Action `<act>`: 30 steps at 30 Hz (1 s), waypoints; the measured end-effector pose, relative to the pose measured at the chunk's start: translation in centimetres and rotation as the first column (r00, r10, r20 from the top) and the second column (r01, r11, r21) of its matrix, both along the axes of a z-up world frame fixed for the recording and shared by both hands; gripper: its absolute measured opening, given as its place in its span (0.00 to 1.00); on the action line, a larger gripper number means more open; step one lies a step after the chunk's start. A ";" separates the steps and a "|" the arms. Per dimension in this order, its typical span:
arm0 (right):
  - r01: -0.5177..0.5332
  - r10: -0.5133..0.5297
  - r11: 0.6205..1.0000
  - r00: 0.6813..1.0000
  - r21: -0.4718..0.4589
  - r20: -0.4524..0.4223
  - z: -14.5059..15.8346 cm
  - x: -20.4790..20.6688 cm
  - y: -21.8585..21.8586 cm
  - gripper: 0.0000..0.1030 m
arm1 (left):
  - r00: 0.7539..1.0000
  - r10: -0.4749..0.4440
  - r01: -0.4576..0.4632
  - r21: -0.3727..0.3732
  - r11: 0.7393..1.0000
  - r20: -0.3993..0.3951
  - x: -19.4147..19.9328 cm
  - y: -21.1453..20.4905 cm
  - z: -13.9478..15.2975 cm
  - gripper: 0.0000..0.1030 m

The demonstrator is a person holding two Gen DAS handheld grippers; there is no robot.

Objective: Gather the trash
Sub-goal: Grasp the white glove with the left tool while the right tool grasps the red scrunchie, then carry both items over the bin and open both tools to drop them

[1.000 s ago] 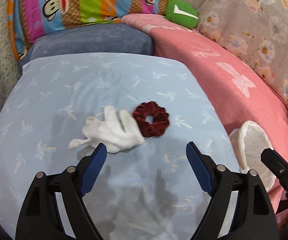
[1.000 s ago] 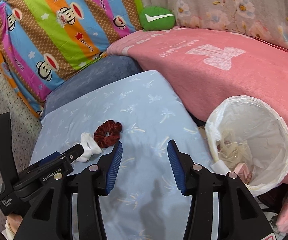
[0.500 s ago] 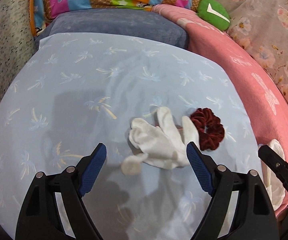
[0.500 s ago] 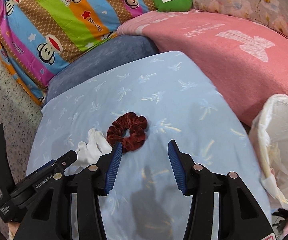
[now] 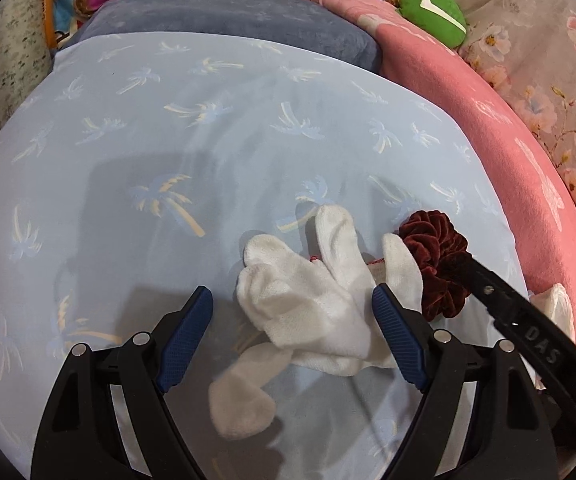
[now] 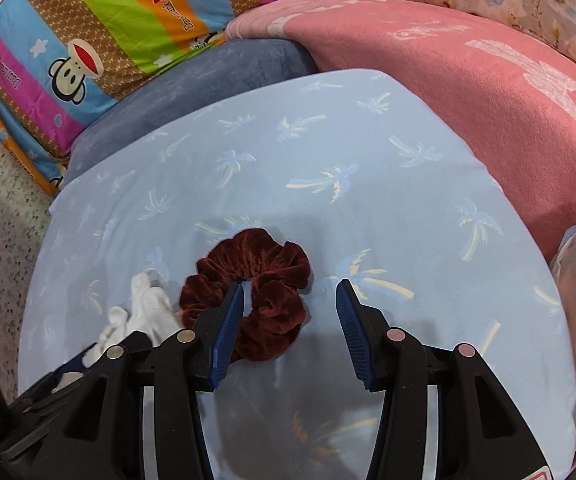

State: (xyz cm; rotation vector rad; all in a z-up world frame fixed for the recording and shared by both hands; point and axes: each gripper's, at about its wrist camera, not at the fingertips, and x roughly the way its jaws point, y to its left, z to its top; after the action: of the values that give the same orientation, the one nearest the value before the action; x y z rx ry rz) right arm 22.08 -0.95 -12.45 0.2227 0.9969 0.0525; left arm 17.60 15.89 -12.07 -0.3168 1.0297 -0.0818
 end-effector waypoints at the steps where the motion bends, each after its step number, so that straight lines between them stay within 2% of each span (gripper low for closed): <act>1: 0.002 -0.002 1.000 1.000 0.000 -0.009 -0.4 0.1 0.0 0.46 | 1.000 -0.003 0.003 0.002 1.000 0.004 -0.1 0.0 0.0 0.72; 5: 0.001 -0.001 1.000 1.000 -0.006 -0.009 -1.3 -0.3 0.0 0.42 | 1.000 -0.023 0.022 0.007 1.000 0.016 -0.4 -0.2 0.1 0.58; 7: -0.008 0.008 1.000 1.000 -0.004 -0.006 -1.4 -0.7 0.1 0.28 | 0.999 -0.033 0.033 -0.006 0.999 0.016 -0.5 -0.5 0.1 0.49; 8: -0.016 0.016 1.000 1.000 0.007 -0.009 -1.5 -0.8 0.1 0.24 | 0.999 -0.040 0.040 -0.014 0.999 0.016 -0.6 -0.7 0.2 0.42; 9: -0.022 0.022 1.000 1.000 0.017 -0.013 -1.4 -1.0 0.1 0.19 | 0.999 -0.048 0.049 -0.025 0.999 0.013 -0.8 -0.8 0.1 0.31; 12: -0.037 0.037 0.999 0.999 0.018 -0.016 -1.1 -1.8 0.2 0.13 | 0.998 -0.068 0.068 -0.047 0.997 -0.009 -1.0 -1.6 0.0 0.15; 20: -0.023 0.021 0.998 0.999 0.054 0.030 1.9 -5.7 -1.7 0.11 | 0.994 -0.100 0.101 -0.031 0.994 0.036 -2.9 -3.6 2.5 0.13; 30: 0.047 -0.057 0.996 0.988 0.073 0.142 7.3 -11.1 -6.8 0.11 | 0.976 -0.180 0.181 0.002 0.984 0.119 -5.4 -8.0 6.9 0.13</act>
State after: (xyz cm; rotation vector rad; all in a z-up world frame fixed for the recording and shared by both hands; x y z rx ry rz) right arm 10.98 -7.73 -5.18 0.3048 0.8456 0.0553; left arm 12.16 7.85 -5.13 -0.2228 0.9383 -0.2661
